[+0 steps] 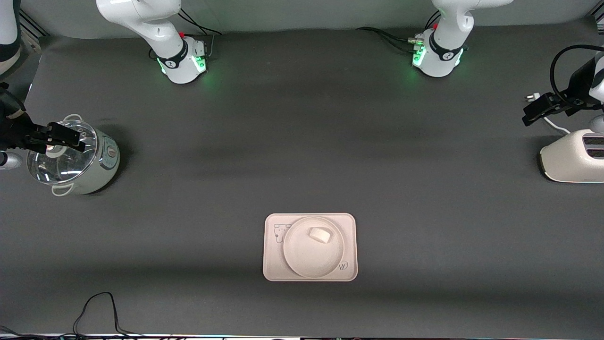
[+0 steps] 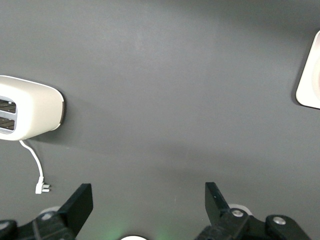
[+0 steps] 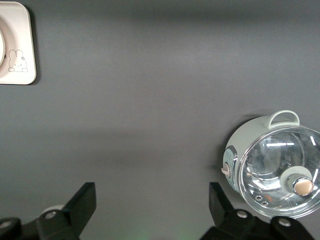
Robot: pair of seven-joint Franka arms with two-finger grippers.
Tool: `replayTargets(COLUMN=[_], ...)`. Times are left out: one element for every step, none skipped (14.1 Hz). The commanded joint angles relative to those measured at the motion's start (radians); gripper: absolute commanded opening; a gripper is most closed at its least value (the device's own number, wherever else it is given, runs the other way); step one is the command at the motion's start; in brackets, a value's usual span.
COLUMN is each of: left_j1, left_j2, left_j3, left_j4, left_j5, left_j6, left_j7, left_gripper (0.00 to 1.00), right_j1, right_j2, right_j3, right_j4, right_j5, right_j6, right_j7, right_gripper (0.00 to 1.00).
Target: Place bun in plate and plate on tray
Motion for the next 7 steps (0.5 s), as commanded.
replayTargets(left_j1=[0.003,0.003,0.003,0.003,0.003,0.003,0.003], left_j2=[-0.005,-0.005,-0.005,-0.005,-0.005,-0.005,-0.005], left_j3=[0.004,0.004,0.003,0.004,0.004,0.004,0.004], left_j4=[-0.004,-0.004,-0.004,-0.004,-0.004,-0.004,-0.002], left_j5=[0.000,0.000,0.000,0.000,0.000,0.000,0.000], left_j6=[0.006,0.005,0.004,0.004,0.004,0.004,0.004], left_j7=[0.015,0.014,0.012,0.014,0.014,0.015,0.014], left_gripper=[1.00,1.00,1.00,1.00,1.00,1.00,1.00], right_j1=[0.009,0.009,0.009,0.010,0.010,0.010,0.010], right_j2=[-0.014,-0.012,-0.011,-0.009,-0.009,-0.008,-0.008], right_j3=[-0.005,-0.005,-0.005,-0.005,-0.005,-0.005,-0.004], right_j4=[-0.011,-0.006,-0.007,-0.006,-0.006,-0.004,-0.003], right_j5=[-0.023,-0.023,-0.023,-0.023,-0.023,-0.023,-0.023], right_j6=[0.004,0.004,0.004,0.004,0.004,0.004,0.004], right_j7=[-0.020,-0.019,-0.017,-0.015,-0.015,-0.014,-0.014], right_gripper=[1.00,1.00,1.00,1.00,1.00,1.00,1.00])
